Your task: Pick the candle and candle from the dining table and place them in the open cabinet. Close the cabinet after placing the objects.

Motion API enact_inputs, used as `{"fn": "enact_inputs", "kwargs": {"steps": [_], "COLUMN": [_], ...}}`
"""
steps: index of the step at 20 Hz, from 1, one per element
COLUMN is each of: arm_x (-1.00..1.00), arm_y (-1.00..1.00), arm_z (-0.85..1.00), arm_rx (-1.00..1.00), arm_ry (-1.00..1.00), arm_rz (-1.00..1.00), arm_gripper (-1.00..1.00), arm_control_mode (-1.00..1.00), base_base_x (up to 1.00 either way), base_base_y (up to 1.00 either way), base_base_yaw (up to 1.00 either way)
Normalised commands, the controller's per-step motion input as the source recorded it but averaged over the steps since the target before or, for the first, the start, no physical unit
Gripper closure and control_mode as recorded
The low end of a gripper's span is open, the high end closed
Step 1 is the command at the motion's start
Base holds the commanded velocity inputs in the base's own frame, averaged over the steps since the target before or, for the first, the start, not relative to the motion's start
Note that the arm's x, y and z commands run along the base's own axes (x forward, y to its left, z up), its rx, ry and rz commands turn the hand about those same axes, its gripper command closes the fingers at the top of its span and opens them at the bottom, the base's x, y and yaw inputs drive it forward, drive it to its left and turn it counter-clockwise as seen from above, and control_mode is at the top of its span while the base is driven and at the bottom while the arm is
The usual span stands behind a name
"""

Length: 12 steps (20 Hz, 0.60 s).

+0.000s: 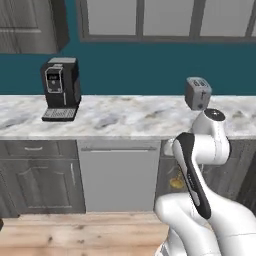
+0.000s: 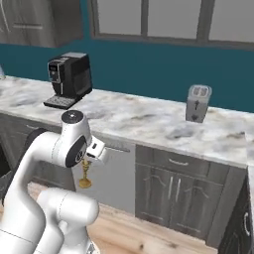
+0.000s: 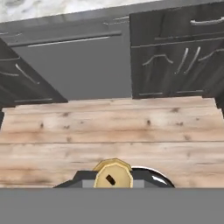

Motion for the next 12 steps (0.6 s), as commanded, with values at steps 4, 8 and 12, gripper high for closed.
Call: {"fn": "enact_inputs", "kwargs": {"steps": [4, 8, 12], "arm_x": [0.00, 0.00, 0.00], "arm_y": [0.00, 0.00, 0.00], "arm_z": [0.00, 0.00, 0.00], "arm_rx": [0.00, 0.00, 0.00], "arm_ry": [0.00, 0.00, 0.00], "arm_rz": [0.00, 0.00, 0.00], "arm_gripper": [1.00, 1.00, 1.00], "arm_control_mode": [1.00, 1.00, 1.00], "base_base_x": [0.00, 0.00, 0.10], "base_base_y": [-0.08, -0.01, -0.08], "base_base_yaw": [0.93, 0.94, 0.88]}}
